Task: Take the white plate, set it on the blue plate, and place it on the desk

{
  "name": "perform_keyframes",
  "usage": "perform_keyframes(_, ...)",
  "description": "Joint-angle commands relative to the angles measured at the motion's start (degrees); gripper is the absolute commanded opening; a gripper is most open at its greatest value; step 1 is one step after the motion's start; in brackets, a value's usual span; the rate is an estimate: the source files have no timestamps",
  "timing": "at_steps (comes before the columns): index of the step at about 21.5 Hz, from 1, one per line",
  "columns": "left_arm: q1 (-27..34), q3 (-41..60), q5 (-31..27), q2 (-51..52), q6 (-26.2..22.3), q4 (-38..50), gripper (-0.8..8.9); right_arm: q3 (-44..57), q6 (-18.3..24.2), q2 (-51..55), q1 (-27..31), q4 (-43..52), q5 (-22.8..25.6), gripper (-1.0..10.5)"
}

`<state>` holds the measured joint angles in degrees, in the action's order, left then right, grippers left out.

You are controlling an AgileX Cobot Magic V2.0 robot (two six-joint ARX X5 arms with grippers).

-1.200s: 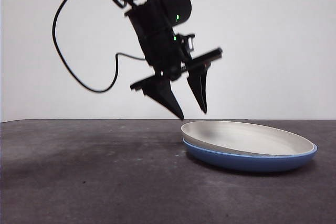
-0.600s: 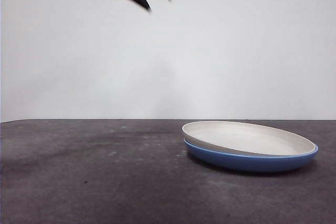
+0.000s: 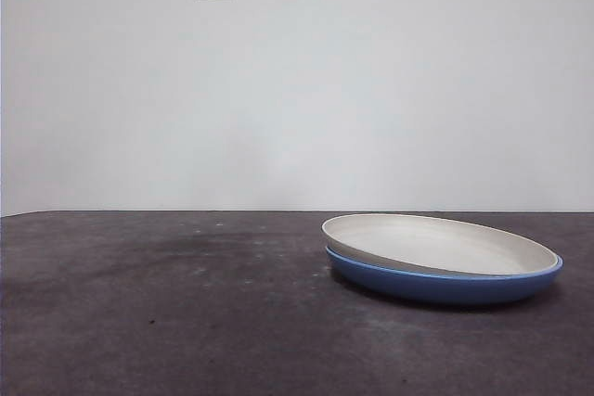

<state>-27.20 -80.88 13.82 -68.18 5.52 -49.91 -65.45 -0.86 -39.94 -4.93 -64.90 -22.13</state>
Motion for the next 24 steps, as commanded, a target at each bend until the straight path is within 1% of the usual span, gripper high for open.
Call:
perform_keyframes(1,-0.17,6.75,7.17,4.09,-1.95,1.75,2.49,-0.96,0.22,-0.39,-0.24,0.42,0.11,3.8)
perform_keyframes(2,-0.2,9.79,9.42,5.86,-2.27,2.1,2.49,-0.96,0.22,-0.39,-0.24,0.39,0.11,3.8)
perform_keyframes(5,-0.2,17.25,13.81,9.01,-3.87,2.14,2.49,-0.96,0.17,-0.42,-0.24,-0.13,0.09,3.8)
perform_keyframes(8,-0.2,21.44,18.91,9.66,-5.64,2.16,2.49,-0.85,0.17,-0.42,-0.24,-1.18,0.09,3.8)
perform_keyframes(12,-0.24,21.81,19.26,9.66,-5.99,2.75,2.49,-0.09,-0.22,-0.42,-0.24,-1.31,0.09,3.8)
perform_keyframes(16,-0.24,21.81,19.23,9.66,-6.23,3.43,2.49,1.16,-2.86,-1.66,-0.2,-1.09,0.26,3.8)
perform_keyframes(18,-0.24,21.81,19.23,9.66,-6.38,3.43,2.49,1.95,-4.04,-2.73,-0.2,-0.07,1.53,3.8)
perform_keyframes(20,-0.24,21.81,19.23,9.66,-6.4,3.41,2.49,3.45,-5.57,-4.35,-0.2,2.73,2.86,3.8)
perform_keyframes(24,-0.24,21.81,19.23,9.66,-6.47,3.39,2.49,7.48,-7.39,-8.7,-0.2,8.9,2.89,3.8)
